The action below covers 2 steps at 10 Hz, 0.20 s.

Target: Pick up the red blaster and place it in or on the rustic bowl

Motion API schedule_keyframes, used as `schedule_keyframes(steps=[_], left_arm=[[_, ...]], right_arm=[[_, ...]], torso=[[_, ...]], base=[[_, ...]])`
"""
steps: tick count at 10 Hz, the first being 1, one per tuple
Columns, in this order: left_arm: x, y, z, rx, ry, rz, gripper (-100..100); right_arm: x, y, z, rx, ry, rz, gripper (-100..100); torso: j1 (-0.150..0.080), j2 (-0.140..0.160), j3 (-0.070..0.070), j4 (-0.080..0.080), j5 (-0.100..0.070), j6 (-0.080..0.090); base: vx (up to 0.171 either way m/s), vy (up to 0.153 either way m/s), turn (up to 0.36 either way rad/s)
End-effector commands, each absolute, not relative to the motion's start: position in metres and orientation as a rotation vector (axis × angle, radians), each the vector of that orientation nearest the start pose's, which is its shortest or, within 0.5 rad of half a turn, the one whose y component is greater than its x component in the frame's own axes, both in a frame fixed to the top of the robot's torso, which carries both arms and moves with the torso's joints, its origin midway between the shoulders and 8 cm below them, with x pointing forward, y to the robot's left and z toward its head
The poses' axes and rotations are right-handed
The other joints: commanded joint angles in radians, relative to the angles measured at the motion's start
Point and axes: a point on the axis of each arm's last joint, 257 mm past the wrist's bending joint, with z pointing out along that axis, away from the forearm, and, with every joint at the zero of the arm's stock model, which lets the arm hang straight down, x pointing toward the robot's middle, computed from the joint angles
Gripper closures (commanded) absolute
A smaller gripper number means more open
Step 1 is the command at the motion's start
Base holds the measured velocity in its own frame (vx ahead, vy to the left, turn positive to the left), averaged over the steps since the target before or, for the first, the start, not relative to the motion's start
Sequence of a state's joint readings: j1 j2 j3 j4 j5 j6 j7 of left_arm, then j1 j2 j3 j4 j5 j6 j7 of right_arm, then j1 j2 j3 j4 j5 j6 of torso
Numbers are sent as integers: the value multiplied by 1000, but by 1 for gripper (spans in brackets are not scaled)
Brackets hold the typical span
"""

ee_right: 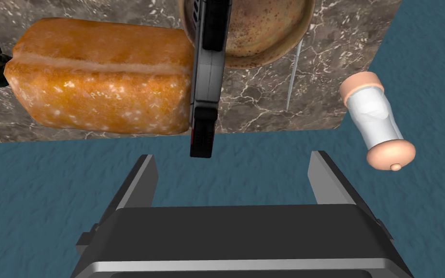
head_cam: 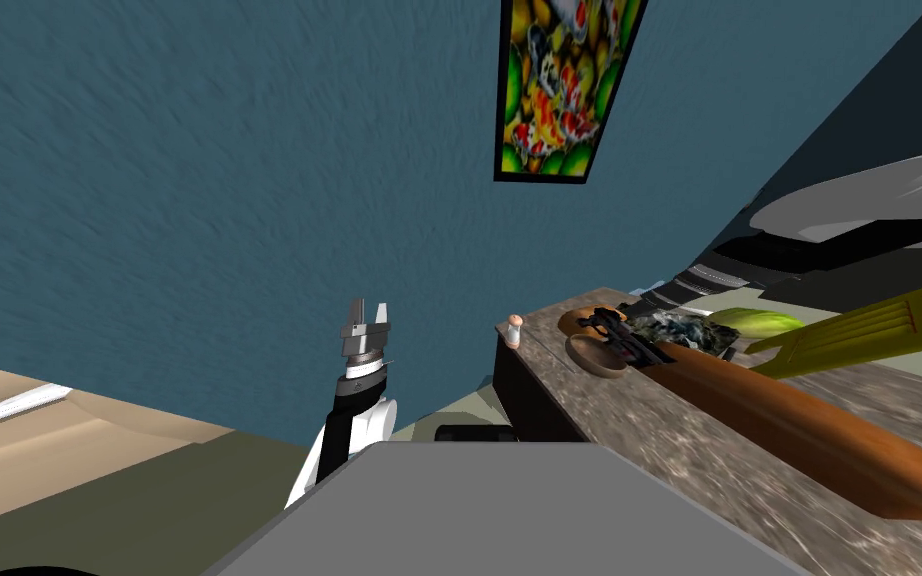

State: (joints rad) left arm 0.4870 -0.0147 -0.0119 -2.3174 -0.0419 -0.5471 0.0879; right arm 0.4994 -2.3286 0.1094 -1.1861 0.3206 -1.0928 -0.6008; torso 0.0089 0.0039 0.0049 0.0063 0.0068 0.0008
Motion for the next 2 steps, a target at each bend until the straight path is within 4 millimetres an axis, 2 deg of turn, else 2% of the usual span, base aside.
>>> schedule_keyframes(steps=[1, 2], left_arm=[[329, 267, 53, -595, 537, -1396, 0], [329, 267, 53, -595, 537, -1396, 0]], right_arm=[[377, -551, -35, -451, 2736, 65, 0], [377, -551, -35, -451, 2736, 65, 0]], torso=[[0, 0, 0, 0, 0, 0], [0, 0, 0, 0, 0, 0]], base=[[0, 0, 0], [0, 0, 0]])
